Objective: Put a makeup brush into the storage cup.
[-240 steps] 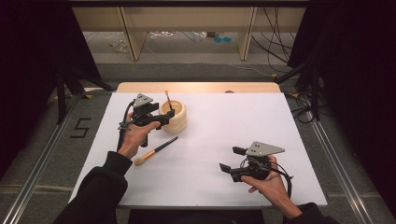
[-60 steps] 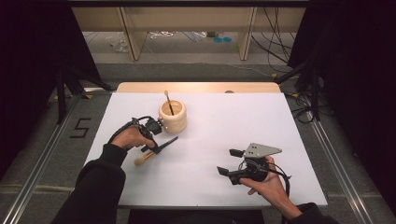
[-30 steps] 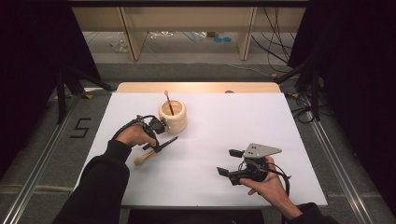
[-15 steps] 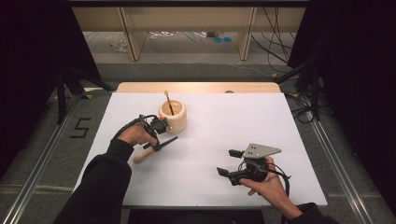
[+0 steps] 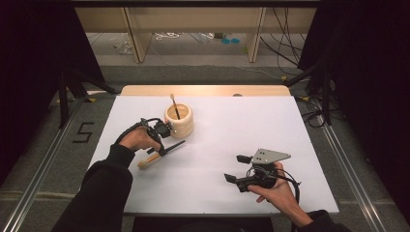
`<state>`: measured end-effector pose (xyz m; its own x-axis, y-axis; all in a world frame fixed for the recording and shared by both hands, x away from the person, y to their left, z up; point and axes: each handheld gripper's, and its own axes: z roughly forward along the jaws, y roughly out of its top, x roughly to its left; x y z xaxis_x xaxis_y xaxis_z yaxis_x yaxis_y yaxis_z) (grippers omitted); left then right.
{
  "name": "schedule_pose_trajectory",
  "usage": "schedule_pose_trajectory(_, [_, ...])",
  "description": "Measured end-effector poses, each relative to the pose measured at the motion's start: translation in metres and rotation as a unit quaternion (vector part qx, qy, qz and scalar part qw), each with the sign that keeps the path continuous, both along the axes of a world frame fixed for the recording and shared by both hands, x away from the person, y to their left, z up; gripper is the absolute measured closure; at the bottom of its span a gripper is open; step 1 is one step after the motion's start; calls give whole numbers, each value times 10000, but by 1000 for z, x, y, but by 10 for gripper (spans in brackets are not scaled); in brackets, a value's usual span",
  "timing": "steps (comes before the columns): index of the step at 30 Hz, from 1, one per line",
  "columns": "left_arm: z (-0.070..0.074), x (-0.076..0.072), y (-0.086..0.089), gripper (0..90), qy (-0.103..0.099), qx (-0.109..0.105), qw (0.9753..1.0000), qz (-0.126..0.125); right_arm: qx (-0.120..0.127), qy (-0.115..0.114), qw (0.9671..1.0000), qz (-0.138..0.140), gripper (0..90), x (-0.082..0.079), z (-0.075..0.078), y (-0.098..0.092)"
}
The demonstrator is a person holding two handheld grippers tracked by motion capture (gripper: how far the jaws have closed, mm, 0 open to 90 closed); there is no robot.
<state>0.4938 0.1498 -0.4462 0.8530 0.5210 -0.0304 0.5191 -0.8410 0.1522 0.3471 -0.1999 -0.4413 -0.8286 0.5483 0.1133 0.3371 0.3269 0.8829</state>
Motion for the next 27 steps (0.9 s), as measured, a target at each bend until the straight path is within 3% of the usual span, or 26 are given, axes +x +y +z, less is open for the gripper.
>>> schedule_pose_trajectory(5, [6, -5, 0, 781, 75, -239, 9997, -60, 3, 26, 10000, 15, 194, 0, 1, 1])
schedule_pose_trajectory(9, [11, -11, -2, 781, 115, -446, 9988, -138, 101, -148, 9998, 63, 197, -1, 3, 2])
schedule_pose_trajectory(20, [24, -25, -10, 781, 115, -908, 9951, -361, -62, -330, 9994, 79, 196, -4, 5, 4])
schedule_pose_trajectory(27, [26, -34, -15, 781, 193, -1031, 9934, -473, -112, -461, 9988, 96, 197, -5, 7, 6])
